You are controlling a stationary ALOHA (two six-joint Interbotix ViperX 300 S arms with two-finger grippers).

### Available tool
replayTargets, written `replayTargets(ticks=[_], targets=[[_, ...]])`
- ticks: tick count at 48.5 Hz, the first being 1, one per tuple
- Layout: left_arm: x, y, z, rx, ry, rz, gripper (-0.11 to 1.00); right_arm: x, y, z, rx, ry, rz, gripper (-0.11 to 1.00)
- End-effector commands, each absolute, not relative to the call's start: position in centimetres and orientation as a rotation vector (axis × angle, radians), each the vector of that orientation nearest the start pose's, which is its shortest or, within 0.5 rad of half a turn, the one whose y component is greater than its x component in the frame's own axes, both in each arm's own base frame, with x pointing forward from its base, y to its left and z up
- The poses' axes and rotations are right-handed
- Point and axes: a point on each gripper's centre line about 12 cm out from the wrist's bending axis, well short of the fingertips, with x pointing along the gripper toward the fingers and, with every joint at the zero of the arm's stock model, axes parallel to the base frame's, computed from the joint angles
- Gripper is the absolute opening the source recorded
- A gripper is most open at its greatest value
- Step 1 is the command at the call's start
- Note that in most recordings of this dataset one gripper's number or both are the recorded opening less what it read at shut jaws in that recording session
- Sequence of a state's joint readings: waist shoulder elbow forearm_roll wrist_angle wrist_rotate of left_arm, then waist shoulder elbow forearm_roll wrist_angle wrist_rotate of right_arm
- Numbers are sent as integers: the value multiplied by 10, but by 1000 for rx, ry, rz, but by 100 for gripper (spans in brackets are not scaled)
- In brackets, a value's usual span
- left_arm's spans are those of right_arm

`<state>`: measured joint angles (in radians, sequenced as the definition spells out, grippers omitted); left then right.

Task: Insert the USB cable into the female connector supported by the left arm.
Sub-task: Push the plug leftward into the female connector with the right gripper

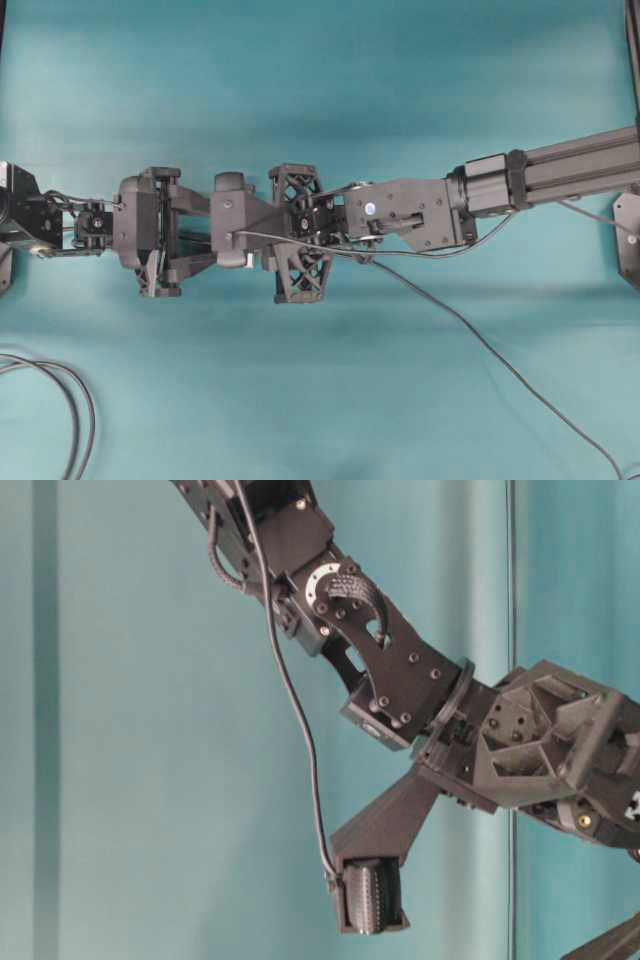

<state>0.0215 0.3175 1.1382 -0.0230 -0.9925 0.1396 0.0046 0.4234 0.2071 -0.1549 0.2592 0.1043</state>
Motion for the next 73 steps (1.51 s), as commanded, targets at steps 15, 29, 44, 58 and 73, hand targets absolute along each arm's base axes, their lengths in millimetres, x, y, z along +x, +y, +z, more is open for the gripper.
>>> replayTargets(ticks=[15, 29, 44, 58, 73], targets=[[345, 7, 65, 119, 318, 14, 72, 514, -13, 138, -69, 782, -25, 22], [350, 8, 68, 120, 303, 17, 72, 518, -13, 143, -65, 767, -28, 21], [353, 12, 70, 120, 294, 30, 72, 518, -13, 144, -56, 765, -31, 22], [362, 14, 75, 120, 268, 37, 72, 518, -13, 144, -36, 766, -40, 21], [368, 17, 77, 117, 269, 48, 72, 518, -12, 144, 6, 767, -56, 22]])
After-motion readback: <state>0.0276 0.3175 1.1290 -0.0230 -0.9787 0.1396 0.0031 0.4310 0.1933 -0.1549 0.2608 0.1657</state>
